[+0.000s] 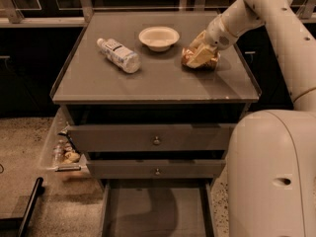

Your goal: Place orange can into bottom drawer

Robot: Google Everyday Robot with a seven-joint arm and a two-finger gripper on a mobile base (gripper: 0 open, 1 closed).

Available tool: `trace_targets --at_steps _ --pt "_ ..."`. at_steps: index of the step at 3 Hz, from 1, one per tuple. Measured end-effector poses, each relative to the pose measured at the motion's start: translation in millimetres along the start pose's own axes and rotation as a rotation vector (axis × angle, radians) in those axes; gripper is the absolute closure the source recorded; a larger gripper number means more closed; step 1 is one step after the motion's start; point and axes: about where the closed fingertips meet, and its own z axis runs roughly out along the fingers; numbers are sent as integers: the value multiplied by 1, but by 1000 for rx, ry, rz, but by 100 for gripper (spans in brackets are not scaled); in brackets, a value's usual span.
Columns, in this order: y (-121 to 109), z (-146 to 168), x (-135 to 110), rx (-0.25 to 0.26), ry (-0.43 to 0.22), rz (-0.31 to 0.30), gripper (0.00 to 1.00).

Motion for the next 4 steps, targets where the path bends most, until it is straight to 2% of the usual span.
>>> trace_targets --at_steps 1,2,4 --pt "2 -2 -4 8 -16 -5 100" --pt "10 -11 -11 20 -41 -36 100" --pt "67 -39 -30 57 -84 -172 100"
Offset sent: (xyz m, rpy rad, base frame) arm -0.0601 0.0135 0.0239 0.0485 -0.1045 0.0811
